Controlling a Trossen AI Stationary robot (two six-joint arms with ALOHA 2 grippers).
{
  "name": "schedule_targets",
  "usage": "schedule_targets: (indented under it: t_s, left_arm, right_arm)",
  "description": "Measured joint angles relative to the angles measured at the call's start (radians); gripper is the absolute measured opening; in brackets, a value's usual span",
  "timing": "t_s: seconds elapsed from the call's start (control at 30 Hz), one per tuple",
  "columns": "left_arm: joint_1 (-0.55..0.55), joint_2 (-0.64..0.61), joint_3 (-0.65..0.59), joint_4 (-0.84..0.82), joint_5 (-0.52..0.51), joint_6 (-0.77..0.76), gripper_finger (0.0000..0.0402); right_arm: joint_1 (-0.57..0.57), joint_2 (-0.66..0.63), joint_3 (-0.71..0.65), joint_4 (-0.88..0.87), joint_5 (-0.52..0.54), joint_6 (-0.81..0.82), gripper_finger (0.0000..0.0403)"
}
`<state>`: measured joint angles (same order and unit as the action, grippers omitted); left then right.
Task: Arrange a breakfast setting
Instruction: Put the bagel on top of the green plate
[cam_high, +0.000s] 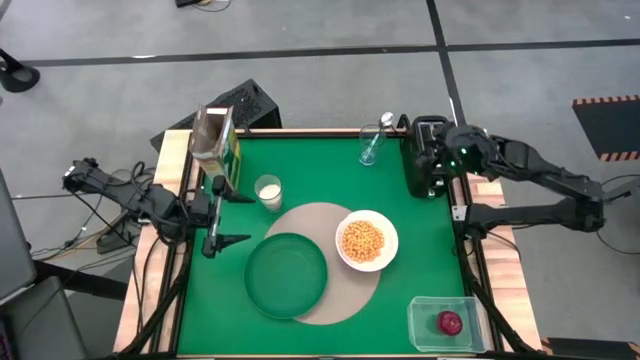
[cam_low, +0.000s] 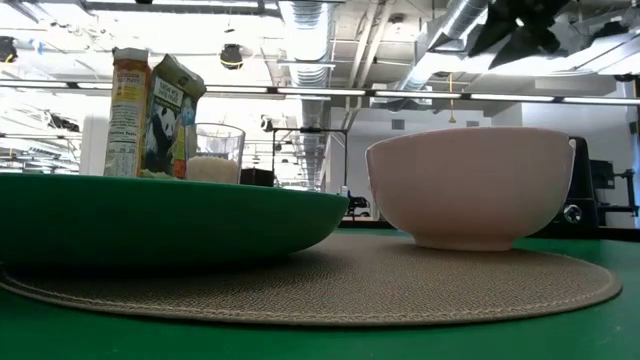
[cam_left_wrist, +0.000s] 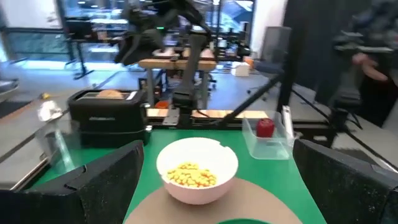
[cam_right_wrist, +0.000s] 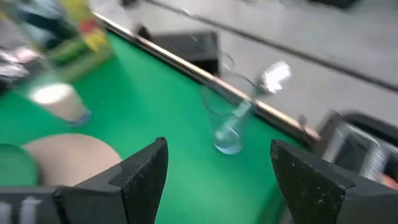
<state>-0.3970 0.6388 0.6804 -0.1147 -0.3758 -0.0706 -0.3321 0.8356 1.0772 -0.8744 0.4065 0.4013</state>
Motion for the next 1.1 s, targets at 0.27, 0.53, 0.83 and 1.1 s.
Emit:
schedule_targets:
  t_s: [0.27, 0.53, 0.83, 1.1]
  left_arm:
    - [-0.004, 0.000, 0.000, -0.010, 0.032, 0.032, 0.0399]
    - [-0.004, 0.003, 0.000, -0.040, 0.031, 0.028, 0.0399]
    - [-0.004, 0.003, 0.000, -0.055, 0.023, 0.026, 0.0399]
    - [-0.004, 0.003, 0.000, -0.057, 0.022, 0.025, 0.0399]
  right_arm:
    - [-0.186, 0.138, 0.113, -0.253, -0.011, 0.055, 0.0286]
    - [-0.347, 0.249, 0.115, -0.333, -0.017, 0.046, 0.0286]
    - [-0.448, 0.348, 0.115, -0.337, -0.017, 0.011, 0.0285]
    - [-0.518, 0.390, 0.115, -0.345, -0.018, -0.026, 0.0274]
